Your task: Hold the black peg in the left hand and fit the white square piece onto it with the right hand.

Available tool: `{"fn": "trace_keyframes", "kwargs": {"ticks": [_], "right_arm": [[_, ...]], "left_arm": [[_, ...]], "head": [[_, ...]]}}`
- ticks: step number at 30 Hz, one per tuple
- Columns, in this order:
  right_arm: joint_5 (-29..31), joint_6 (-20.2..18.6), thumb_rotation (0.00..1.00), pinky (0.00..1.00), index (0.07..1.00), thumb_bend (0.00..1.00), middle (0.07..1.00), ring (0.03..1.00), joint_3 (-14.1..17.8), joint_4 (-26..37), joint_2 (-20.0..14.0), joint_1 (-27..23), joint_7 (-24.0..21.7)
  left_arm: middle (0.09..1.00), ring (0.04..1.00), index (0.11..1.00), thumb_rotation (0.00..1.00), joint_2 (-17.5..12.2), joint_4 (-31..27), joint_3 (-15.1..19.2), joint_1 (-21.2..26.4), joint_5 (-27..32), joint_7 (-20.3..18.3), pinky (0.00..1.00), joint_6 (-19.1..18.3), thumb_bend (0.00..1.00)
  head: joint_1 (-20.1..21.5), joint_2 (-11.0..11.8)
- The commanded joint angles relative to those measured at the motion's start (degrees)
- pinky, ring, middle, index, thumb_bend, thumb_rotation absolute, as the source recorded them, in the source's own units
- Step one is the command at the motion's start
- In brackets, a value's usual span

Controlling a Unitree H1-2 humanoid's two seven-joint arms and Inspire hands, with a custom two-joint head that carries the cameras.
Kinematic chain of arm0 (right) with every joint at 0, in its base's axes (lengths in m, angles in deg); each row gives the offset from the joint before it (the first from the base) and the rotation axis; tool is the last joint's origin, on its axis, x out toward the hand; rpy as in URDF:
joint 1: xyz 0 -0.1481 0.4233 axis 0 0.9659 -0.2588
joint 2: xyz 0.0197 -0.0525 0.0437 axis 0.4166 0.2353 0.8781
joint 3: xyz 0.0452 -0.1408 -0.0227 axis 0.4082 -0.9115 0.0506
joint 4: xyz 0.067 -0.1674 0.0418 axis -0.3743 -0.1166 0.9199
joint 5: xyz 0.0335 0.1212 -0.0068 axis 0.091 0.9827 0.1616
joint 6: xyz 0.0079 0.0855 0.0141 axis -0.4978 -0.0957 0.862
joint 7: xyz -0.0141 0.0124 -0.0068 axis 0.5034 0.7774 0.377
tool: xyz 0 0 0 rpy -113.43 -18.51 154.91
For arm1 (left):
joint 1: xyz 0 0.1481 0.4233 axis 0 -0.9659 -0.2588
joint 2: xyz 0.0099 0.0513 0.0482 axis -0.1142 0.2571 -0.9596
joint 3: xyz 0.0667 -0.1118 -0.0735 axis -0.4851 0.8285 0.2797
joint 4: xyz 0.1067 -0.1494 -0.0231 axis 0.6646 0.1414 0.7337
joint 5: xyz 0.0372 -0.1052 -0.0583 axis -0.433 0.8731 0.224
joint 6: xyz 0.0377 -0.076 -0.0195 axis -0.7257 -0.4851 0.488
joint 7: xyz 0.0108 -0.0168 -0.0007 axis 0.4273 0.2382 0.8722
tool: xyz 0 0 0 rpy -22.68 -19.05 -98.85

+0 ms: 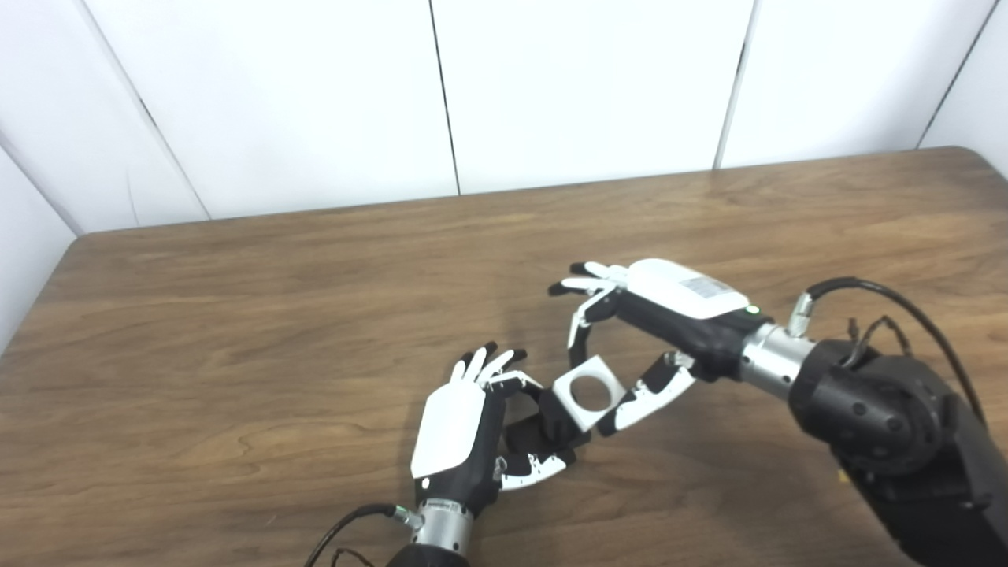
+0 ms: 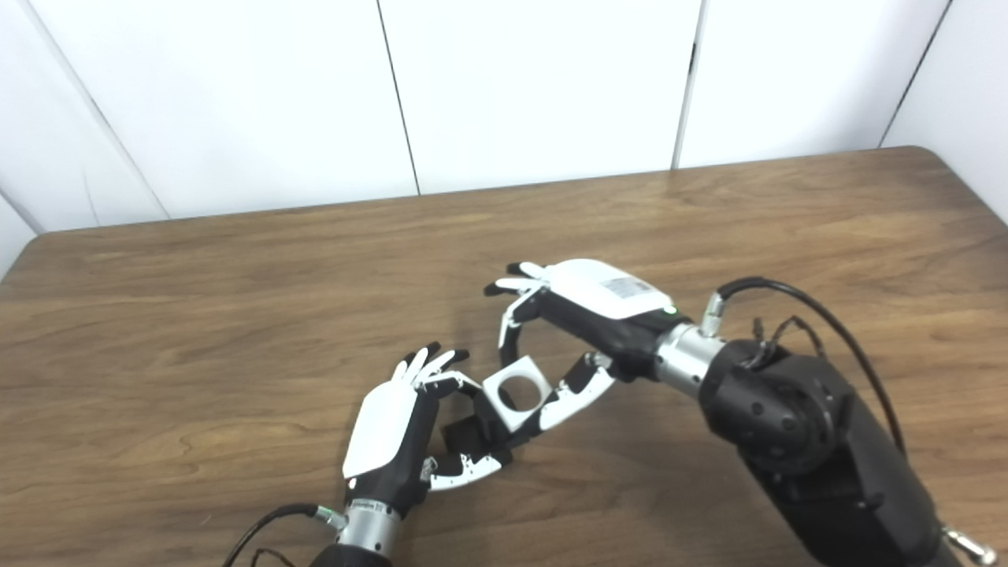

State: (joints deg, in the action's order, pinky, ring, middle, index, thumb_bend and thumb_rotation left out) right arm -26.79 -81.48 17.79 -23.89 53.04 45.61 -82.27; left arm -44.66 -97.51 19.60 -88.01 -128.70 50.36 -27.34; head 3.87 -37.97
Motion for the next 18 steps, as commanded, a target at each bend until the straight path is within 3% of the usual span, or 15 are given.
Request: {"fn": "trace_keyframes", "kwargs": {"ticks": [1, 10, 18], "right_arm": [[-0.7, 0.9, 0.17, 1.00, 0.494, 0.52, 0.928, 1.000, 0.2, 1.0, 0.9, -3.0, 0.4], [-0.6, 1.7, 0.16, 1.00, 0.494, 0.51, 0.944, 1.000, -0.5, -1.9, 4.1, -3.1, 1.5], [-1.8, 3.3, 0.16, 1.00, 0.494, 0.51, 0.947, 1.000, -0.5, -3.9, 4.7, -3.1, 2.5]], "left_arm": [[0.884, 0.974, 0.491, 0.07, 1.5, 3.2, -0.8, -0.7, -0.8, 0.0, 1.00, -0.7, 0.52], [0.886, 0.976, 0.492, 0.07, 1.7, 3.4, -1.1, -0.7, -0.9, -0.1, 1.00, -0.9, 0.52], [0.888, 0.978, 0.492, 0.07, 1.9, 3.2, -1.1, -0.9, -0.6, 0.0, 1.00, -0.7, 0.52]], "head": [[0.0, 0.0], [-0.2, -0.1], [-0.2, 0.0]]}}
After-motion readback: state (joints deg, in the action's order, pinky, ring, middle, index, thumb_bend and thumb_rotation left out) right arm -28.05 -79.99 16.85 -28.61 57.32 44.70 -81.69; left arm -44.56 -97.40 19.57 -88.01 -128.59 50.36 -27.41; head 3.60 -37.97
